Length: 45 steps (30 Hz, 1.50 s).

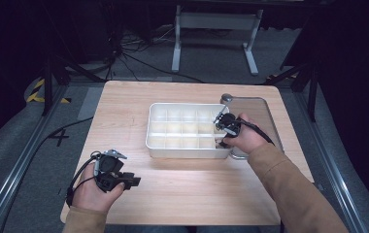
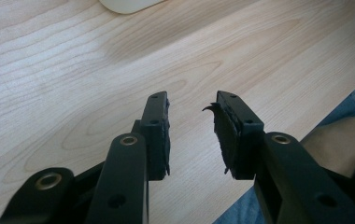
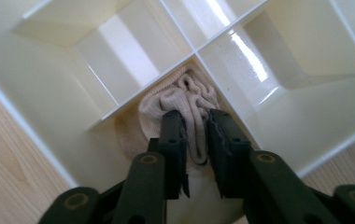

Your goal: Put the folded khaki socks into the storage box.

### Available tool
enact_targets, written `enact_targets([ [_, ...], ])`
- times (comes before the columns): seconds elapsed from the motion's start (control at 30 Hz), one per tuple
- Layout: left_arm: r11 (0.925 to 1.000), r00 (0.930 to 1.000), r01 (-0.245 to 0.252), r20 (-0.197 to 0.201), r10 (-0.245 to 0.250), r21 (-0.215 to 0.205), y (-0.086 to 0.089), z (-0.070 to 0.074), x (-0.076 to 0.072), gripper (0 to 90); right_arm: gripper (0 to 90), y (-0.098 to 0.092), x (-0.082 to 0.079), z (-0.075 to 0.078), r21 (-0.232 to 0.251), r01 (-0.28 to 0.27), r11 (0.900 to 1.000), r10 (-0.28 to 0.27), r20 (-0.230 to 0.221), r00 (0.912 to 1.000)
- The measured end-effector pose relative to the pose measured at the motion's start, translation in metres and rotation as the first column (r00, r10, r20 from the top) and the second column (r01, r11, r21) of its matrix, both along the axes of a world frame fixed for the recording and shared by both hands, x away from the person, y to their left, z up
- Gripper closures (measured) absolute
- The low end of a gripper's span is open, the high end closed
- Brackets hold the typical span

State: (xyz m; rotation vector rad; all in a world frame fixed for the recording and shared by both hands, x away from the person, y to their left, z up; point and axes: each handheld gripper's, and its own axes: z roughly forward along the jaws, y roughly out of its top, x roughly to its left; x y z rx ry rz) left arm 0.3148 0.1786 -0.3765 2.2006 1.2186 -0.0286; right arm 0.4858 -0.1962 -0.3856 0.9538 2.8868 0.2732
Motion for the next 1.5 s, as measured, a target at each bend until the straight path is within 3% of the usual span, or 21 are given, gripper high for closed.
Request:
enact_targets([
  [0.1,1.0,1.0,0.004,-0.006,-0.004,-0.005,-0.001,0.0,0.0,65.4,66.3,-0.006,-0.001,0.009,0.05,0.018,0.999,-0.017,-0.002,0.9998],
  [0.3,1.0,1.0,0.003,-0.001,-0.003,-0.002,0.0,0.0,-0.001,65.3,62.7,-0.014,-0.009,0.03,0.126,0.007,0.992,-0.012,0.043,0.999],
  [0.53,1.0,1.0,0.007,-0.003,-0.007,-0.007,0.0,0.001,-0.002,65.2,60.2,-0.029,-0.027,0.054,0.244,-0.018,0.97,-0.003,0.088,0.9961],
  [0.67,0.9998,0.9999,0.014,-0.003,-0.014,-0.014,-0.001,0.002,-0.003,65.0,58.9,-0.039,-0.039,0.062,0.285,-0.029,0.958,0.0,0.104,0.9946],
  [1.13,0.9993,0.9996,0.03,0.003,-0.03,-0.025,-0.004,0.004,-0.007,64.2,52.7,-0.054,-0.081,0.066,0.373,-0.107,0.921,0.063,0.13,0.9895],
  [1.3,0.9989,0.9992,0.041,0.005,-0.041,-0.023,-0.005,0.004,-0.007,63.9,50.7,-0.055,-0.097,0.064,0.413,-0.144,0.9,0.09,0.146,0.9851],
  [1.5,0.9973,0.9974,0.072,0.001,-0.072,-0.017,-0.009,0.004,-0.007,63.0,49.3,-0.057,-0.113,0.054,0.431,-0.159,0.888,0.106,0.146,0.9837],
])
